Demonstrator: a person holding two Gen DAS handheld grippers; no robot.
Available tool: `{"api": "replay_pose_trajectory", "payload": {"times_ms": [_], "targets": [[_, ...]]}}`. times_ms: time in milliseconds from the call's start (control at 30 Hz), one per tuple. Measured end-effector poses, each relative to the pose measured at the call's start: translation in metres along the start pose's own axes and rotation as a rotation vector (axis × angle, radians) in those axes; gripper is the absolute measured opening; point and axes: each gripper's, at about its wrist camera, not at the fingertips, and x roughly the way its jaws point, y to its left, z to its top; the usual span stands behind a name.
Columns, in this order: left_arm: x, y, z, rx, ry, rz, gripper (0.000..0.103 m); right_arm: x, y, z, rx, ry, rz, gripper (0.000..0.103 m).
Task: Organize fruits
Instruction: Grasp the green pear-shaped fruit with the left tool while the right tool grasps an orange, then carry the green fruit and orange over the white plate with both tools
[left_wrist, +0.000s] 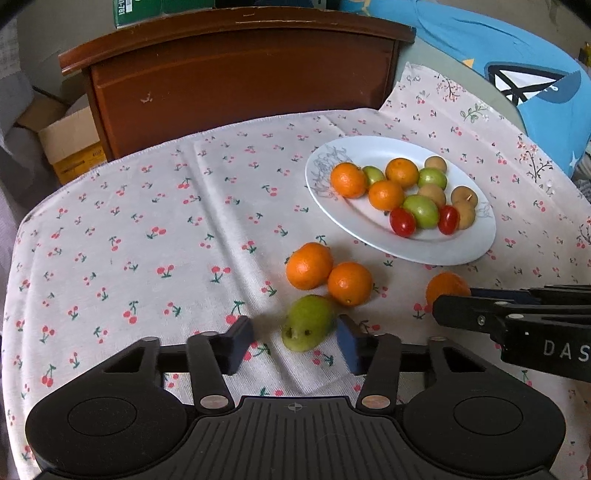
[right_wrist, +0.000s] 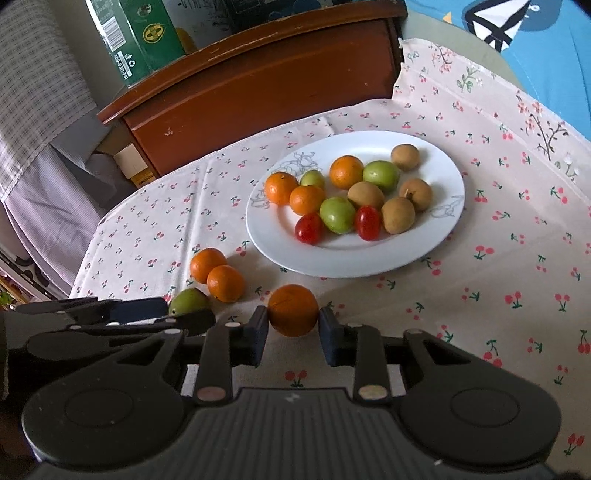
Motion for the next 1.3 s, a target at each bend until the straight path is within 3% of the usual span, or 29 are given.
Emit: {"api": "replay_pose_trajectory", "payload": {"times_ms": [100,567,933,1300], "targets": [[-0.001,0.001,0.001,-0.017,-0.005,-0.036,0.026,0.0,0.0,-0.001,-0.004,0.0,0.0,0.03],[-0.028,0.004,0.015,-0.072,-0.078,-0.056,0.026,-0.008,0.0,0.007,0.016,-0.028,0.025,0.03],[-0.045,0.001,0.038,-0.112,-0.154,-0.107,0.026,-0.029,-0.008,0.038,0.066,-0.092,0.051,0.03],[-0.041,-0.004,0.057,-0.111,-0.181,-0.117,0.026,-0.038,-0.019,0.071,0.005,-0.138,0.045,0.03]]}}
